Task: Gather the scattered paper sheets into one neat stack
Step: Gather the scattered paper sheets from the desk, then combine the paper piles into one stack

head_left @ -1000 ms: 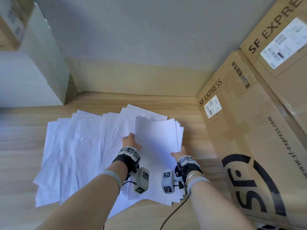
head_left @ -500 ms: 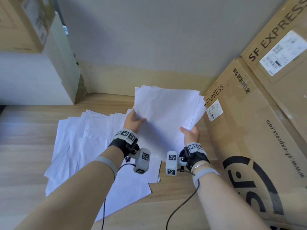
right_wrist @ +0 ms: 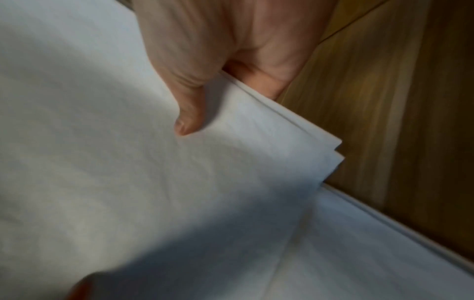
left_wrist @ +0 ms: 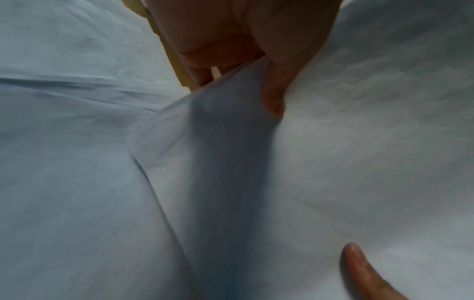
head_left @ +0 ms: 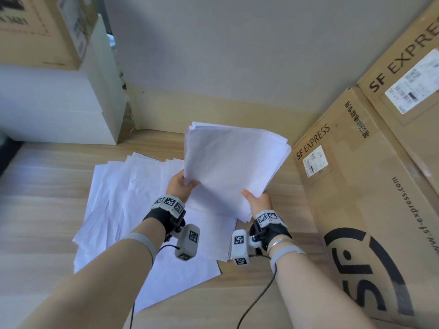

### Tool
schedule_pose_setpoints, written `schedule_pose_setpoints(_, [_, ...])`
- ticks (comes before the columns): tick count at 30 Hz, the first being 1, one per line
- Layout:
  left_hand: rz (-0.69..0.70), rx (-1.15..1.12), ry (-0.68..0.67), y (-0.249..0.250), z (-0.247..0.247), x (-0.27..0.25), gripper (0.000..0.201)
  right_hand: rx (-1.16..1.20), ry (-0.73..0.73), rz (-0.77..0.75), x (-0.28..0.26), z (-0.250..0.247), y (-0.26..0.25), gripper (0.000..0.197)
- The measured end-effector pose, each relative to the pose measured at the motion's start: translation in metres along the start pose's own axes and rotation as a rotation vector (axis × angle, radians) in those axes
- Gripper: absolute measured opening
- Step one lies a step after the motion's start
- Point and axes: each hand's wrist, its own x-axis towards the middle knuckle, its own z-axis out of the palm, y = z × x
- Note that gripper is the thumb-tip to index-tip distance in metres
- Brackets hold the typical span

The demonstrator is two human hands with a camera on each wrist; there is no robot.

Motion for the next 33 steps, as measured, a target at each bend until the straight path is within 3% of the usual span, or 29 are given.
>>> schedule_pose_setpoints(4, [-0.060,-0.114,-0.041,-0.009,-0.018,0.009,0.044,-0.056,-0.077,-0.045,0.008,0.009,-0.006,0.031])
schedule_pose_setpoints(8, [-0.189,-0.142,-0.097,-0.032,-0.033,0.011,0.013,-0.113,-0.196,-0.031,0.011,0.024,-0.004,0.033])
schedule_pose_setpoints(11, [-0.240,-0.059,0.015,-0.044,-0.044,0.009,0.009,-0.099,-0.237,-0.018,0.013,0.033,0.007,0.037])
schedule_pose_setpoints(15, [-0.307,0.019,0.152,-0.069,-0.073,0.008,0.027,-0.378,-0.093,0.172,0.022,0.038,0.042,0.073])
schedule_pose_setpoints(18, [-0.339,0.060,0.196,-0.084,-0.089,0.002,0.026,-0.509,-0.031,0.186,0.021,0.048,0.055,0.098])
schedule_pose_setpoints(24, [-0.415,0.000,0.226,-0.105,-0.112,-0.005,0.031,-0.482,-0.089,0.146,0.015,0.061,0.060,0.114])
schedule_pose_setpoints(27, [-0.440,-0.026,0.231,-0.111,-0.121,-0.004,0.033,-0.401,-0.021,0.194,0.017,0.053,0.054,0.099])
schedule_pose_setpoints(30, [-0.455,-0.030,0.220,-0.111,-0.130,-0.003,0.031,-0.362,0.021,0.210,0.018,0.038,0.047,0.045])
schedule_pose_setpoints(33, [-0.482,-0.014,0.195,-0.116,-0.140,-0.002,0.034,-0.352,0.078,0.197,0.018,0.024,0.046,0.033])
